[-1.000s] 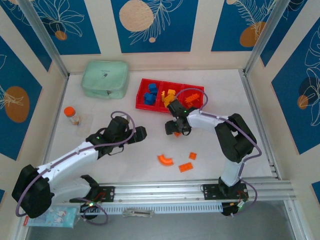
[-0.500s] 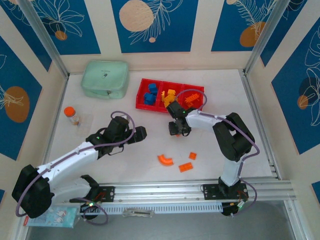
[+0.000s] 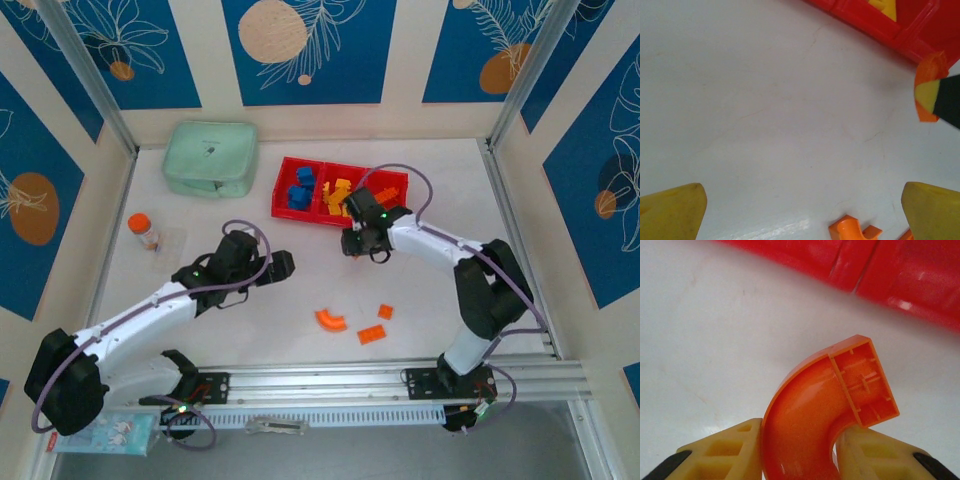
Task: Sort the legos into containers by color
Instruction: Place the lego in the container.
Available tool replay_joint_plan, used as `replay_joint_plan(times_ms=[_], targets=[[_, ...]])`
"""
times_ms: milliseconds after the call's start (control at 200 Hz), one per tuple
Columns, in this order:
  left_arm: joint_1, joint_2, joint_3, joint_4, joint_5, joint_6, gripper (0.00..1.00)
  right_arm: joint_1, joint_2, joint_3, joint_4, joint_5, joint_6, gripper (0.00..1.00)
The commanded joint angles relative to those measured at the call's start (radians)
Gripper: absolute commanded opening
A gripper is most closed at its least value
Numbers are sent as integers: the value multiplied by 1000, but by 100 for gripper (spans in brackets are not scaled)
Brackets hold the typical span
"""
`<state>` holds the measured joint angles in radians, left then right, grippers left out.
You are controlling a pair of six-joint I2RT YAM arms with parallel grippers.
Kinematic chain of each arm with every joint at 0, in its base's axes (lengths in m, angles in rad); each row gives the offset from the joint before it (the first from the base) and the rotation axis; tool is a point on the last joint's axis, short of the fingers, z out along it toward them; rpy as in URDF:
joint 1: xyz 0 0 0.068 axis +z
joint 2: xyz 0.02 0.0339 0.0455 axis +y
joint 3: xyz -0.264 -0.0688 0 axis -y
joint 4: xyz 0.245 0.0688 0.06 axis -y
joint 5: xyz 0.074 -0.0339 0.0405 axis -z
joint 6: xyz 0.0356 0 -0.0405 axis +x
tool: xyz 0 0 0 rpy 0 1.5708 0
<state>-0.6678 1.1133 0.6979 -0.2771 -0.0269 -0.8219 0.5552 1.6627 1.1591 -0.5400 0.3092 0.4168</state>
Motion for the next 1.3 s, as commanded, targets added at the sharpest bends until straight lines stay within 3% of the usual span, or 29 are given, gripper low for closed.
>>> replay_joint_plan(times_ms=[0, 370, 625, 855, 1295], targets=[[6, 32, 60, 12, 33, 35, 99, -55, -23, 82, -48, -6, -29, 36], [-1, 220, 211, 55, 111, 70, 99, -240, 223, 382, -65, 17, -99, 37], [-1, 275, 249, 69, 124, 69, 99, -274, 341, 548, -107, 15, -102, 63], [-1, 242, 240, 40, 116, 78, 99, -238, 207, 426, -91, -26, -66, 69], [-1, 100, 91, -11, 120, 86, 99, -100, -103, 37, -146, -57, 41, 80]])
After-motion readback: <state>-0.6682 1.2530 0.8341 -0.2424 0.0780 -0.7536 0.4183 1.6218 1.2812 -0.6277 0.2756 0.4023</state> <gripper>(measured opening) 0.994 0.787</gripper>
